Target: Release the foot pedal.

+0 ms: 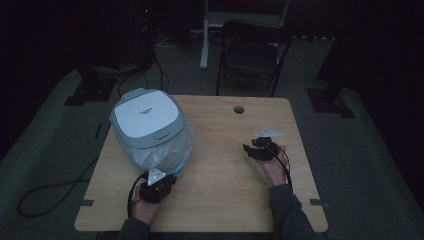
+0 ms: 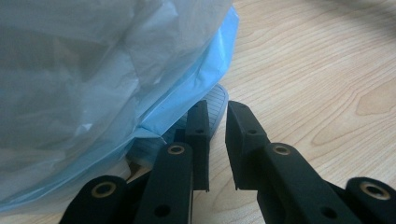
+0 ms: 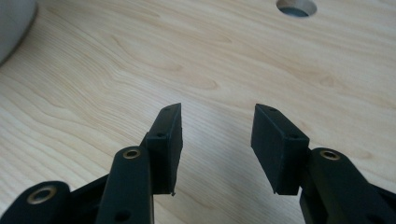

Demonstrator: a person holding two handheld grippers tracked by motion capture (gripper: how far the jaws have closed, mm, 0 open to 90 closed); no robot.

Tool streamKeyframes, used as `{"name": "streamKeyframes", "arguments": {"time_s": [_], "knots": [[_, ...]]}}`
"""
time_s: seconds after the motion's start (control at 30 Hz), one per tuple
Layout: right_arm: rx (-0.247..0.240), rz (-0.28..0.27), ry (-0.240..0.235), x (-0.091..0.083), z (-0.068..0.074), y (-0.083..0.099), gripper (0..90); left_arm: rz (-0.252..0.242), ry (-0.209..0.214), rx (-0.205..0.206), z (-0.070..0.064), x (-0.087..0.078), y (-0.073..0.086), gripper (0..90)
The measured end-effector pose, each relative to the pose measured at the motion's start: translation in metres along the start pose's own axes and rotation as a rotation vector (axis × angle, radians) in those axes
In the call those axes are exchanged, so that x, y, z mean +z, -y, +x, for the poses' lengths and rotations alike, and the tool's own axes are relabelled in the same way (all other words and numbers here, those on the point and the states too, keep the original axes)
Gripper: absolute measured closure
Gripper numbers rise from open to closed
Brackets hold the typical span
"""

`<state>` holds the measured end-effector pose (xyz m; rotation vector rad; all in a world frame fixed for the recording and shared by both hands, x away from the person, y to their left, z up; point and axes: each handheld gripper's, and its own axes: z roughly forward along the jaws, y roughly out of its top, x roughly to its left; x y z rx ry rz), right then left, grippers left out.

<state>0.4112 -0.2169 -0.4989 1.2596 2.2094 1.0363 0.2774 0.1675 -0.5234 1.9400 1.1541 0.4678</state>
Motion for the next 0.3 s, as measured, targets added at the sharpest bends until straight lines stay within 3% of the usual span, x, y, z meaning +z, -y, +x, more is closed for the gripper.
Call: {"name": "streamKeyframes", "arguments": {"time_s": [0.27, 0.3], "knots": [[0.013, 0.019, 0.01, 0.008, -0.003, 0.013, 51.8, -0.01, 0.003, -0.012, 0.0, 0.001, -0.001, 80.2], [0.013, 0.022, 0.012, 0.009, -0.003, 0.014, 51.6, -0.01, 0.002, 0.006, 0.001, 0.001, -0.001, 80.2]]}}
